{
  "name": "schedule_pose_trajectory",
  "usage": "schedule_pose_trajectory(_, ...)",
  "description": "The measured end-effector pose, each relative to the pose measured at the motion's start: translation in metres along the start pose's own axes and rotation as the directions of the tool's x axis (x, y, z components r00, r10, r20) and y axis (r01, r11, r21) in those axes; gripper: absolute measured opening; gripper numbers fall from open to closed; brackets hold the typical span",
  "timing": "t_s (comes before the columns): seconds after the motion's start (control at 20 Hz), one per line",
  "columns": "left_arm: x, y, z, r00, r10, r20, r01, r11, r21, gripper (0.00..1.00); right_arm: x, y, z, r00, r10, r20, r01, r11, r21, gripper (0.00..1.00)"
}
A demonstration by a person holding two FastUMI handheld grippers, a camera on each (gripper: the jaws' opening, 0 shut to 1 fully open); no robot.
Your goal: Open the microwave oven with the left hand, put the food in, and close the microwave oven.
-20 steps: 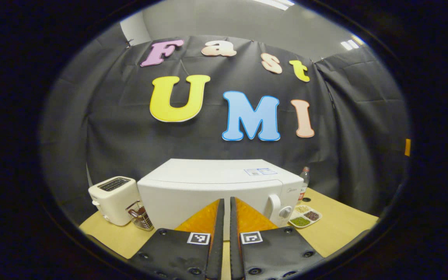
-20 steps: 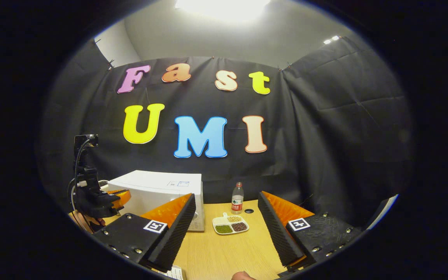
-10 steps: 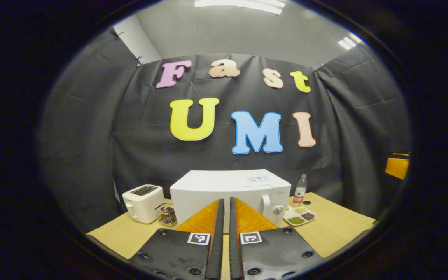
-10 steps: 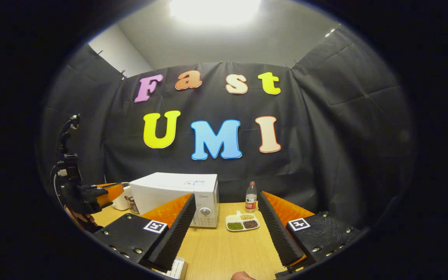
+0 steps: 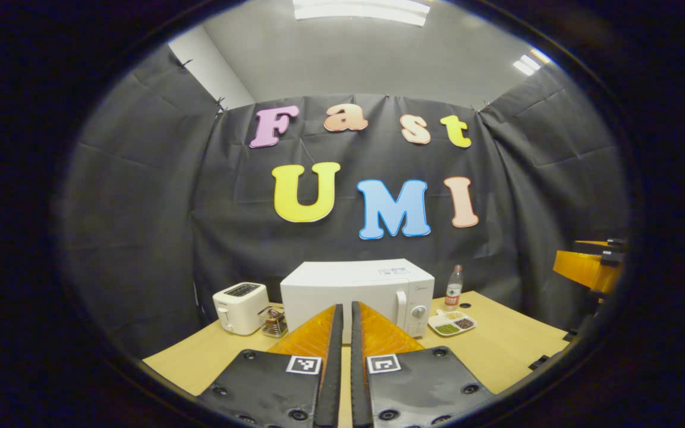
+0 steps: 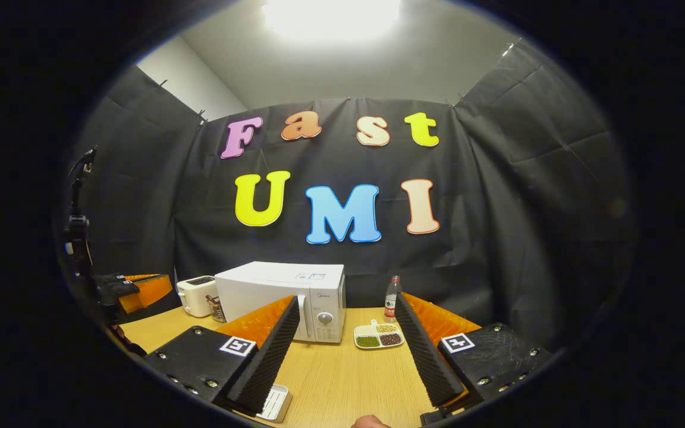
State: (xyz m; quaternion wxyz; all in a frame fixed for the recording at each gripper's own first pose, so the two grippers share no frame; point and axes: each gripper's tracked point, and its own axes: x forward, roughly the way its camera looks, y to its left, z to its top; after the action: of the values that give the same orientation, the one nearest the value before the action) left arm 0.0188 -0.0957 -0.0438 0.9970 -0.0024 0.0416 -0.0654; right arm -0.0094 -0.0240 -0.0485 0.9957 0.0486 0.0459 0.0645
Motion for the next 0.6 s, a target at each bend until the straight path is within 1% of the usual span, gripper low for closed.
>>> schedule_pose_trajectory(0.05, -0.006, 0.003, 0.003, 1.0, 0.0, 0.003, 0.0, 1.0, 0.009, 0.14, -0.002, 0.003, 0.0, 1.0, 0.0, -0.003, 0.0, 1.0, 0.001, 0.98)
schedule_pose_trajectory(0.15, -0.018, 0.01, 0.013, 1.0, -0.005, 0.025, 0.004, 1.0, 0.021, 0.31, -0.006, 0.007, 0.002, 1.0, -0.006, 0.001, 0.006, 1.0, -0.001, 0.98)
schedule_pose_trajectory(0.2, -0.023, 0.013, 0.02, 0.999, -0.007, 0.041, 0.007, 1.0, 0.022, 0.43, -0.008, 0.01, 0.004, 1.0, -0.01, 0.004, 0.01, 1.0, -0.002, 0.98)
schedule_pose_trajectory(0.25, -0.029, 0.015, 0.024, 0.999, -0.008, 0.051, 0.006, 1.0, 0.024, 0.59, -0.009, 0.012, 0.003, 1.0, -0.012, 0.004, 0.012, 1.0, -0.003, 0.98)
schedule_pose_trajectory(0.35, -0.034, 0.023, 0.025, 0.998, 0.001, 0.059, -0.002, 1.0, 0.023, 0.76, -0.011, 0.02, 0.004, 1.0, -0.013, 0.008, 0.013, 1.0, 0.002, 0.98)
schedule_pose_trajectory(0.4, -0.038, 0.026, 0.025, 0.998, 0.006, 0.058, -0.007, 1.0, 0.02, 0.81, -0.012, 0.023, 0.005, 1.0, -0.013, 0.011, 0.013, 1.0, 0.001, 0.98)
schedule_pose_trajectory(0.45, -0.039, 0.031, 0.025, 0.998, 0.014, 0.061, -0.015, 1.0, 0.015, 0.87, -0.013, 0.026, 0.007, 1.0, -0.015, 0.016, 0.015, 1.0, 0.0, 0.98)
schedule_pose_trajectory(0.5, -0.041, 0.034, 0.026, 0.998, 0.019, 0.06, -0.02, 1.0, 0.01, 0.84, -0.013, 0.03, 0.009, 1.0, -0.014, 0.021, 0.014, 1.0, -0.001, 0.98)
schedule_pose_trajectory(0.6, -0.043, 0.042, 0.023, 0.998, 0.034, 0.057, -0.034, 0.999, 0.002, 0.92, -0.015, 0.038, 0.014, 0.999, -0.009, 0.035, 0.009, 1.0, -0.002, 0.98)
